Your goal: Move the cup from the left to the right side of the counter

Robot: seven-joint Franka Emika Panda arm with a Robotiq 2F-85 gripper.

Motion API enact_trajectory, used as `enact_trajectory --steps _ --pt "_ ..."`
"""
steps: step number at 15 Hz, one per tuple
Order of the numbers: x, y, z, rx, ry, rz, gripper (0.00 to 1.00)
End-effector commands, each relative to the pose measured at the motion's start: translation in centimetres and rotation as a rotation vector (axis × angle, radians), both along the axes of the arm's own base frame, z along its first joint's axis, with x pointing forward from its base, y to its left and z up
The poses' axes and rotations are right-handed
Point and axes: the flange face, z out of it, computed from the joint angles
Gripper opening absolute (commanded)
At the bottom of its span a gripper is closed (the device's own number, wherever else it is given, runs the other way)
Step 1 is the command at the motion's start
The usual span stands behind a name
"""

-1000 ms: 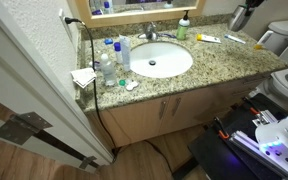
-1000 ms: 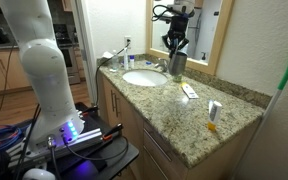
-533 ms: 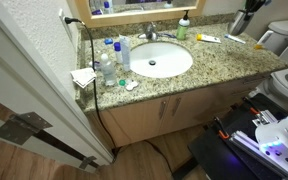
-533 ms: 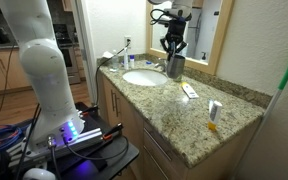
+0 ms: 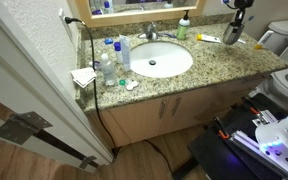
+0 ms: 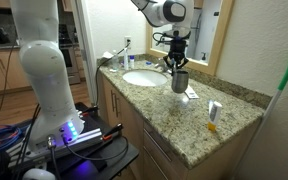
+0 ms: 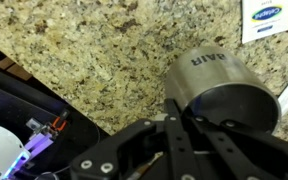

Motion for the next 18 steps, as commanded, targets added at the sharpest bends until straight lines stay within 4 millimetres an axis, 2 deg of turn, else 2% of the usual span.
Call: enact_trajectory --steps 1,4,6,9,12,13,14,15,18 --pt "-1.3 -4.3 -2.6 0.021 -0.026 -0.176 0.02" --pt "-2.3 -7.6 -4.0 0.037 -0.066 -0.307 0.02" --pt "-2.5 -8.9 -4.6 0.03 -0.114 -0.37 0.02" --pt "-2.0 -9.6 -5.2 -0.005 -0.164 -0.423 0.02" --pt "-1.2 -9.0 -5.9 -0.01 -0.172 -0.449 0.02" --pt "-1.1 -8.8 -6.0 -0.003 -0.171 -0.451 0.06" --pt "-1.0 -8.6 -6.0 0.019 -0.167 -0.452 0.31" --pt "-1.0 -8.4 -5.8 0.047 -0.166 -0.448 0.32" --pt "-1.1 -8.4 -4.7 0.081 -0.199 -0.48 0.53"
